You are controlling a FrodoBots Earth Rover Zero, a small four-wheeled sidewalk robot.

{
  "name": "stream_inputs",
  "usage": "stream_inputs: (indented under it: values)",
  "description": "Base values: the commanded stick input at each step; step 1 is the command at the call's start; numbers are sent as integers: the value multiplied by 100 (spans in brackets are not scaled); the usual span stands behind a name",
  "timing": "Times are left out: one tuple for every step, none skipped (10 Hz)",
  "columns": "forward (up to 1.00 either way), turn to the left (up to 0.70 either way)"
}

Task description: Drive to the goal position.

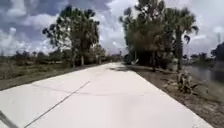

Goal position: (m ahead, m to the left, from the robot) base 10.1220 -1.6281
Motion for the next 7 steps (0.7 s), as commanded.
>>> stream_inputs:
  values:
    - [85, 0]
    - [85, 0]
    - [85, 0]
    - [85, 0]
    - [85, 0]
    - [85, 0]
    - [85, 0]
